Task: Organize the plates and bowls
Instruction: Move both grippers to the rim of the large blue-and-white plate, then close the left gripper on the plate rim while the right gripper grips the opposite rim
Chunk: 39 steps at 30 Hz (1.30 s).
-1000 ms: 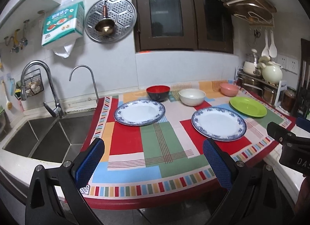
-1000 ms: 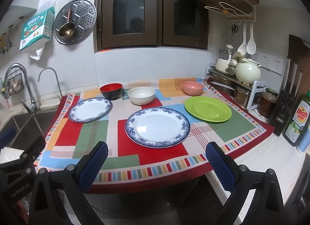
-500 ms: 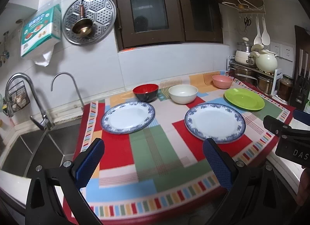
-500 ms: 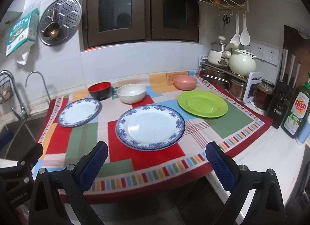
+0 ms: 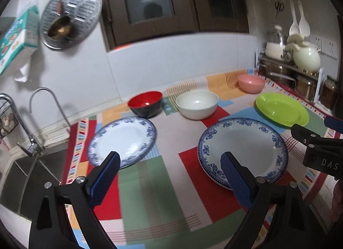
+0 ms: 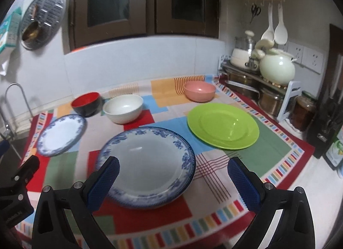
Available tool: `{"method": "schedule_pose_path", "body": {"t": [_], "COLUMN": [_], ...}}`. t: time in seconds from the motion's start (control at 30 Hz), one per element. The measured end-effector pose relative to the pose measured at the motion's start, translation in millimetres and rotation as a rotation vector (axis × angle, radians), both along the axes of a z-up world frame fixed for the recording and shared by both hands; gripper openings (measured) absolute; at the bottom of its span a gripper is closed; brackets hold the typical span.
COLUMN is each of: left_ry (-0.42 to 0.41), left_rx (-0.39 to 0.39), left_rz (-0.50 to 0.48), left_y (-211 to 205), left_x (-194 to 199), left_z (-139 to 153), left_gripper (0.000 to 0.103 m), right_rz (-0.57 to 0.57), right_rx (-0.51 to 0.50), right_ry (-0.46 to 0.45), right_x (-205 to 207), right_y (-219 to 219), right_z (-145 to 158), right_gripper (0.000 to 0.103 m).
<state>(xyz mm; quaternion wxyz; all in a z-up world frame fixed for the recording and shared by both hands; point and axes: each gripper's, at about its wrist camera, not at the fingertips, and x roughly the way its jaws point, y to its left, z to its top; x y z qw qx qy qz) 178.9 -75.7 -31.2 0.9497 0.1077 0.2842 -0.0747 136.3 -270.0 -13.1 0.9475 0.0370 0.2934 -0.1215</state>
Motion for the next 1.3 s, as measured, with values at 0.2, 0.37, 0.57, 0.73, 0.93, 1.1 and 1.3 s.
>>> {"method": "schedule_pose_path", "body": {"t": [0.2, 0.37, 0.57, 0.73, 0.93, 1.1, 1.3], "left_ry": [0.097, 0.189, 0.264, 0.312, 0.365, 0.389, 0.422], "left_rx": [0.007, 0.012, 0.015, 0.01, 0.006, 0.006, -0.012], "left_rz": [0.007, 0.006, 0.008, 0.006, -0.005, -0.009, 0.0], "left_y": [-21, -35, -46, -52, -59, -64, -66], "left_x": [38, 66, 90, 103, 115, 122, 126], "left_z": [-23, -46, -67, -78, -90, -95, -100], "left_gripper": [0.09, 0.085, 0.08, 0.078, 0.069, 0.062, 0.05], "right_rz": [0.014, 0.023, 0.039, 0.048, 0.059, 0.066, 0.079], "right_rx": [0.025, 0.041, 0.059, 0.09, 0.105, 0.116, 0.132], "right_ry": [0.086, 0.157, 0.249, 0.312, 0.362, 0.388, 0.414], "right_x": [42, 75, 103, 119, 130, 136, 140], "right_y": [-24, -38, -49, -56, -59, -62, -66], "right_z": [-24, -43, -65, -77, -87, -91, -96], "right_gripper": [0.102, 0.098, 0.09, 0.083, 0.072, 0.065, 0.055]}}
